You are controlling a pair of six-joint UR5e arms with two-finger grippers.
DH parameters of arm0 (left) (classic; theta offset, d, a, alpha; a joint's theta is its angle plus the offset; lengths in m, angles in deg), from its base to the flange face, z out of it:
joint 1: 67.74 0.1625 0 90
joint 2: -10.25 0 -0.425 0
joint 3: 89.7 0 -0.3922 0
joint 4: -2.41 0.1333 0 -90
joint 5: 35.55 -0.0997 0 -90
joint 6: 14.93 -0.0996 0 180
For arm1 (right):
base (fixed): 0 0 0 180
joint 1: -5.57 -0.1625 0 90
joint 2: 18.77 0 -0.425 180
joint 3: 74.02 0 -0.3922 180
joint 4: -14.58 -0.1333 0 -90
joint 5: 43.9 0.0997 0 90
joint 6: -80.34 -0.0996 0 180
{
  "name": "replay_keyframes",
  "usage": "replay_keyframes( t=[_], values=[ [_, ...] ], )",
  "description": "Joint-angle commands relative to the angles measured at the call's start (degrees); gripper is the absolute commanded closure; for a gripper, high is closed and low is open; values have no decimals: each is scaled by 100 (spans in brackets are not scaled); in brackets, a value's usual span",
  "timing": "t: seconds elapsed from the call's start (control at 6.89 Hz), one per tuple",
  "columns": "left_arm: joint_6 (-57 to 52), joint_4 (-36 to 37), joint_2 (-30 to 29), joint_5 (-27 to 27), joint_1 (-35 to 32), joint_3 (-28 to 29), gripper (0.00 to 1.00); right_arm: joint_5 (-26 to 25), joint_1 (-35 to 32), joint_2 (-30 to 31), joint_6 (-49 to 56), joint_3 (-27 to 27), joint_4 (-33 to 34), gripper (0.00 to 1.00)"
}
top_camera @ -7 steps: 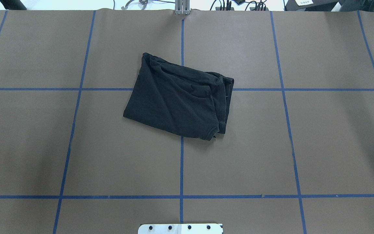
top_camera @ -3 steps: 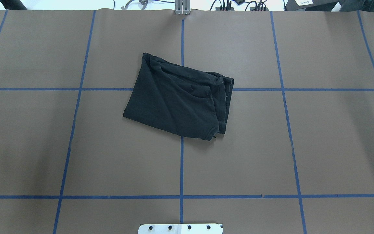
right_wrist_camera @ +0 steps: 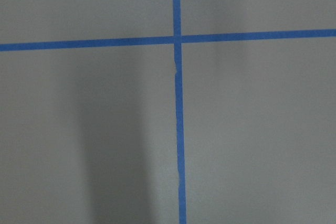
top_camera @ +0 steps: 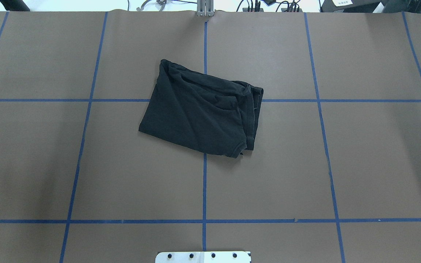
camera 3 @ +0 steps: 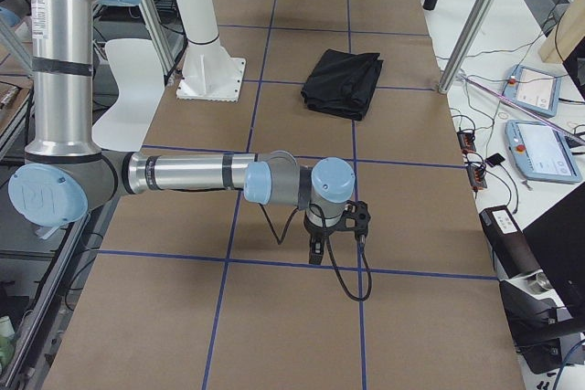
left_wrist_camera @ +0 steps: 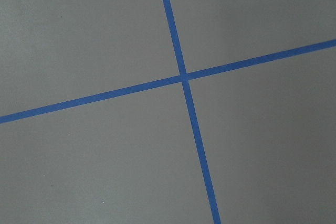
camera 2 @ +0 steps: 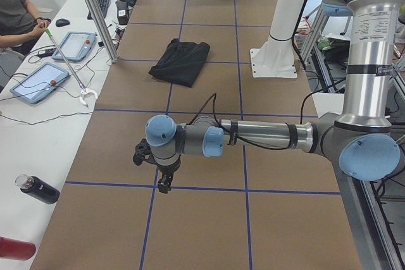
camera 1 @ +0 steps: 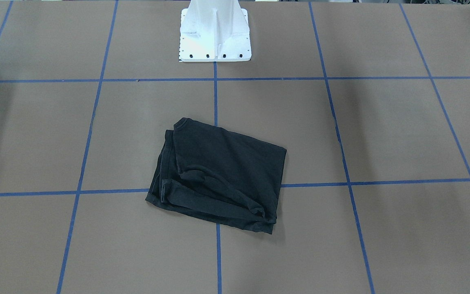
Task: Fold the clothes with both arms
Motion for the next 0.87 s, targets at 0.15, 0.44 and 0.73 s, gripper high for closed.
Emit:
replay_keyframes(
  t=[0.15,0.44,0.73],
  values=[
    [53,7,18,-7,0,5,0,-16,-133,99,37,-45,7,0],
    [865,-2,-17,-7,-9,-21,0,-25,-203,90,28,-45,7,0],
    [861,-2,-17,2,0,-13,0,-25,-230,73,28,-45,7,0]
  ],
)
